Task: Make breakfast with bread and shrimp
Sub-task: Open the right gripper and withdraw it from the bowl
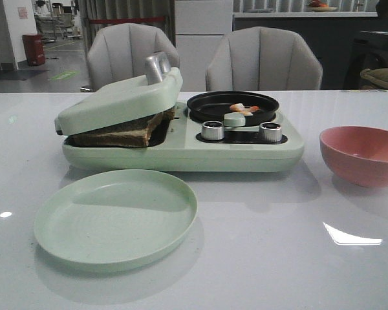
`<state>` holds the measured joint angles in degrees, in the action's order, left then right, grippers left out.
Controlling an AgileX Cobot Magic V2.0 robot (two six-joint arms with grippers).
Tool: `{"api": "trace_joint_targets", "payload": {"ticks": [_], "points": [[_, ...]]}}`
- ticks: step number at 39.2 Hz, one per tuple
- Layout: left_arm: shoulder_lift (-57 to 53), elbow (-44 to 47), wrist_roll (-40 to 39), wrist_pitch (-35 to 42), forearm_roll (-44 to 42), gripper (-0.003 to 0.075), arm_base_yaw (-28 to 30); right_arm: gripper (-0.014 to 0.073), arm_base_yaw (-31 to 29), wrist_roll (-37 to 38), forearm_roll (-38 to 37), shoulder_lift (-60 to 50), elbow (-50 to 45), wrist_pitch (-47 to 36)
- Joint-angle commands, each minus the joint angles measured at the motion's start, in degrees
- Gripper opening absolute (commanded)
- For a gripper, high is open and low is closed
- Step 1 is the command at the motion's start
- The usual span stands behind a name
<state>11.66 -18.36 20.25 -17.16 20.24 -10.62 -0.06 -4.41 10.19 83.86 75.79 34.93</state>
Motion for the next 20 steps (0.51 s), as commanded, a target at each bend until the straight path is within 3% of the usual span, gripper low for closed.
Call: {"api": "trace_joint_targets", "payload": {"ticks": [1, 10, 20], "points": [[0.6, -1.6, -0.7, 4.7, 0.9, 0.012, -0.4, 0.0528, 2.4, -1.2, 0.6, -4.9, 1.8, -3.9], [0.6, -1.6, -0.7, 4.7, 0.9, 0.012, -0.4, 0.0528, 7.6, -1.8, 0.2, -11.3, -3.8, -9.7], [0.6, -1.6, -0.7, 4.7, 0.9, 0.012, -0.4, 0.0528, 9.7, -1.8, 0.9, -20.5, -17.8, -25.0]]}}
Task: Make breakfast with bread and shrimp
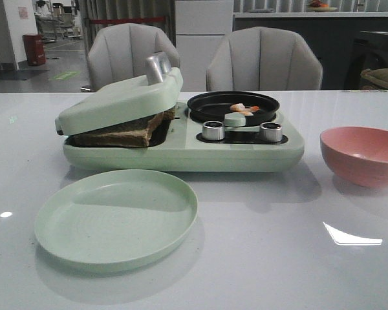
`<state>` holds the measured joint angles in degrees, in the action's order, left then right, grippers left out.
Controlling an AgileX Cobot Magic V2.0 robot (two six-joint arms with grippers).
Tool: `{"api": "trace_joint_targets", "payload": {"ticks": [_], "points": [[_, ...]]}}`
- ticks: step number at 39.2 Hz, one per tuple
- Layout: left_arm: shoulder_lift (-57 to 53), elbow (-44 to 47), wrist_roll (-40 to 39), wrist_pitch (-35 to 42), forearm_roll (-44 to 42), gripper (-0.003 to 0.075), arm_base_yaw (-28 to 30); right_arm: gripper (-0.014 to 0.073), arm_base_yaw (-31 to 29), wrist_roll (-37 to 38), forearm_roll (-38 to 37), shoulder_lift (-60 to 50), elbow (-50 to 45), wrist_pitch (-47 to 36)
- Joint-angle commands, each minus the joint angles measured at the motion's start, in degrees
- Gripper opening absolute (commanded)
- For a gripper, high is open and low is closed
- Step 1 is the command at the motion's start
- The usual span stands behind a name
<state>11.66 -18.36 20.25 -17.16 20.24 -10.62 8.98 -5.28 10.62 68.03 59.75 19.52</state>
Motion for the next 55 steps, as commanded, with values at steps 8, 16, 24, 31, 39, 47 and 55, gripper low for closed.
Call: {"api": "trace_joint_targets", "payload": {"ticks": [8, 16, 24, 31, 39, 47, 55], "points": [[0.6, -1.6, -0.7, 4.8, 0.9, 0.012, -0.4, 0.0528, 3.5, -1.0, 0.6, -14.4, -11.7, -18.2], [0.6, -1.6, -0.7, 4.8, 0.9, 0.012, -0.4, 0.0528, 5.5, -1.0, 0.6, -25.4, -19.0, -19.5], [0.6, -1.6, -0.7, 4.8, 0.9, 0.012, -0.4, 0.0528, 5.4, -1.0, 0.6, -37.0, -28.1, -22.7], [0.6, -1.6, -0.7, 4.8, 0.9, 0.012, -0.4, 0.0528, 5.4, -1.0, -1.7, -47.1, -37.2, -24.6], [0.6, -1.6, -0.7, 4.7, 0.9, 0.012, -0.4, 0.0528, 5.4, -1.0, -2.8, -56.1, -44.9, -17.3], [0.6, -1.6, -0.7, 4.7, 0.9, 0.012, -0.4, 0.0528, 5.4, -1.0, -2.8, -58.5, -48.1, -16.0], [0.6, -1.6, -0.7, 4.7, 0.9, 0.012, -0.4, 0.0528, 5.4, -1.0, -2.8, -58.5, -48.4, -16.1]]}}
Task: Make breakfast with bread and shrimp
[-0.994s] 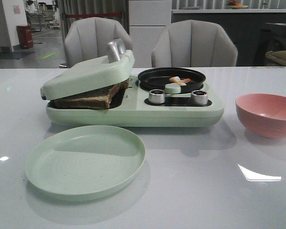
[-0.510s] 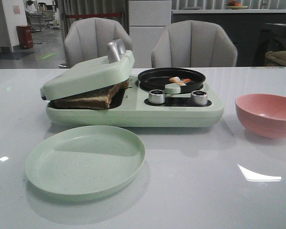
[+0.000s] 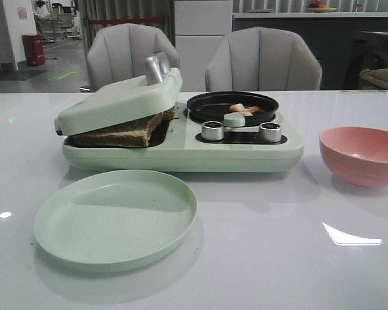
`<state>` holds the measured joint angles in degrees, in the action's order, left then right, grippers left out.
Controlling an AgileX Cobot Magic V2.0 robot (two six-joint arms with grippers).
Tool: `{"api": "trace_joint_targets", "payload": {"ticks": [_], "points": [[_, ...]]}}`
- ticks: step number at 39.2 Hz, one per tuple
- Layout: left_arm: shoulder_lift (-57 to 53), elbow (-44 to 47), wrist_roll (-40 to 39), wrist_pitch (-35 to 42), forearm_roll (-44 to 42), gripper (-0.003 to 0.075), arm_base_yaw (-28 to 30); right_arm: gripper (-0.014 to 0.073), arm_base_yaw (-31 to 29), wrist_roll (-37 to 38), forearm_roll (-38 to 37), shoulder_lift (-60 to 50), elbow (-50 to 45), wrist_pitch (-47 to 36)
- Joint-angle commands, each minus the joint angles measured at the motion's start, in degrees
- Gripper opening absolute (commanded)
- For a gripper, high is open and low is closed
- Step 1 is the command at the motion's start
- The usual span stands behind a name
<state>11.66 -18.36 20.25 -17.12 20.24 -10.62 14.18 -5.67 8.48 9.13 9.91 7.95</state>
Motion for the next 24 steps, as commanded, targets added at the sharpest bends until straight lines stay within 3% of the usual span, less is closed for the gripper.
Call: {"api": "trace_joint_targets", "payload": {"ticks": [1, 11, 20, 24], "points": [[0.6, -1.6, -0.7, 4.6, 0.9, 0.012, -0.4, 0.0528, 0.2, -0.6, -0.6, 0.4, 1.5, -4.5], [0.6, -1.6, -0.7, 4.6, 1.0, 0.012, -0.4, 0.0505, 0.2, -0.6, -0.6, 0.4, 1.5, -4.8], [0.6, -1.6, -0.7, 4.6, 1.0, 0.012, -0.4, 0.0131, 0.2, -0.6, -0.6, 0.4, 1.5, -4.2], [0.6, -1.6, -0.7, 4.6, 1.0, 0.012, -0.4, 0.0148, 0.2, -0.6, -0.6, 0.4, 1.5, -4.2]]}}
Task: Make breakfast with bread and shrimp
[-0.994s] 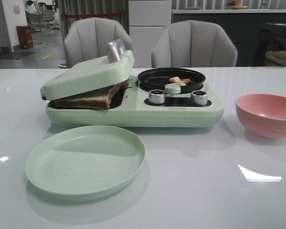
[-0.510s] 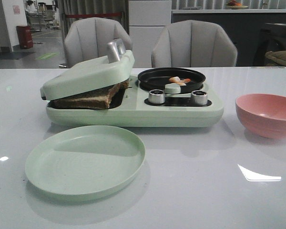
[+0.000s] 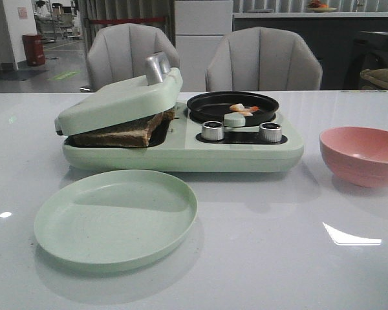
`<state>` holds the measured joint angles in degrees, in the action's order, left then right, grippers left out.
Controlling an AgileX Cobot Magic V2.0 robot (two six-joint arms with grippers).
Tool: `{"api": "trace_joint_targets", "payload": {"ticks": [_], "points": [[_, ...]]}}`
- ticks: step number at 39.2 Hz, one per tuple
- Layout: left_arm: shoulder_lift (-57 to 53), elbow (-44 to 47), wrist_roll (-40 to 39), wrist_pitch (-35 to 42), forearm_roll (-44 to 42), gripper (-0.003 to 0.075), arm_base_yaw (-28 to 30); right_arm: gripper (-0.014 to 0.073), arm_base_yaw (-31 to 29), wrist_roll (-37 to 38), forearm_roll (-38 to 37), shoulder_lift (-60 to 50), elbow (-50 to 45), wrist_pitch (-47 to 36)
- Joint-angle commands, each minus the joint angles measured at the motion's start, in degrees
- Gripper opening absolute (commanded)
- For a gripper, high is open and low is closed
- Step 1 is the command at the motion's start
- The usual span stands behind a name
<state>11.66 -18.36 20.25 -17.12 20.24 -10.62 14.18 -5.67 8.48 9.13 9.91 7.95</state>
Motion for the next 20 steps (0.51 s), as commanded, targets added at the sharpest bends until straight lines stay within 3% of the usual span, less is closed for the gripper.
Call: {"api": "trace_joint_targets", "payload": {"ticks": [1, 20], "points": [[0.6, -1.6, -0.7, 4.6, 1.0, 0.012, -0.4, 0.0148, 0.2, -0.6, -0.6, 0.4, 1.5, -4.2], [0.6, -1.6, -0.7, 4.6, 1.0, 0.012, -0.8, 0.0148, 0.2, -0.6, -0.6, 0.4, 1.5, -4.2]]}}
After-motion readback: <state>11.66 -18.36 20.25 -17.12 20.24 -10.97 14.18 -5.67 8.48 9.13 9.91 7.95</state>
